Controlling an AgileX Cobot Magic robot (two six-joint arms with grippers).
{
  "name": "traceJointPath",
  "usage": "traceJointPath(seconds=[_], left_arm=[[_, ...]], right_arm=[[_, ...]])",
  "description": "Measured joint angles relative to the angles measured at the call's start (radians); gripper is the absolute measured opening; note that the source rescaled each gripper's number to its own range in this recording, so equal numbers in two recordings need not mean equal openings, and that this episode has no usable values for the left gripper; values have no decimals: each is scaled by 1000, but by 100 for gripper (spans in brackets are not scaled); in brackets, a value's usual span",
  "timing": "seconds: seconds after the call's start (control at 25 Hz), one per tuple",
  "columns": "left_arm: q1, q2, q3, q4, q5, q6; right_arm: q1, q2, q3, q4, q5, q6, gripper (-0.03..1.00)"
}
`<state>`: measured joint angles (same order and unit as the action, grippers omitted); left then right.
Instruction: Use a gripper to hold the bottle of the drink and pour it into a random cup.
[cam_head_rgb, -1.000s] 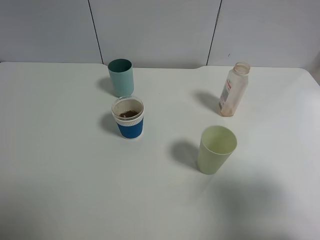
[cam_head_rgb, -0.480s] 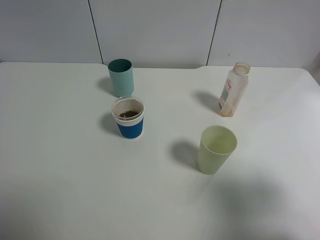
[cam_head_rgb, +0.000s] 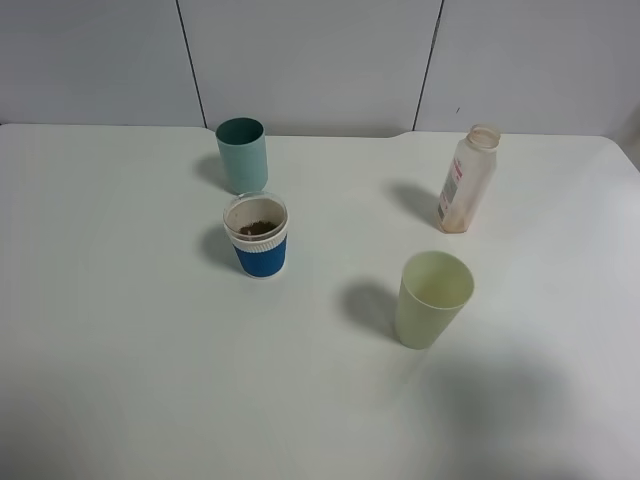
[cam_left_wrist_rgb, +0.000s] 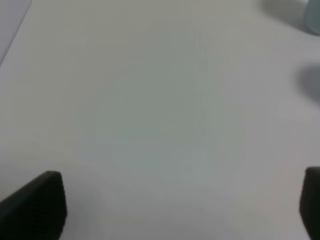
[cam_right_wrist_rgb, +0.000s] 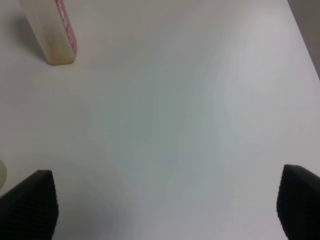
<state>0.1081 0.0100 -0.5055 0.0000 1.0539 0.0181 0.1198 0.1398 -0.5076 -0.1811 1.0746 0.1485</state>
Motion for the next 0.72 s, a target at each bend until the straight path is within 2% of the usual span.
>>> traceJointPath(seconds=[0.72], left_arm=[[0,0,0,0,0,0]], right_arm=[[0,0,0,0,0,0,95]])
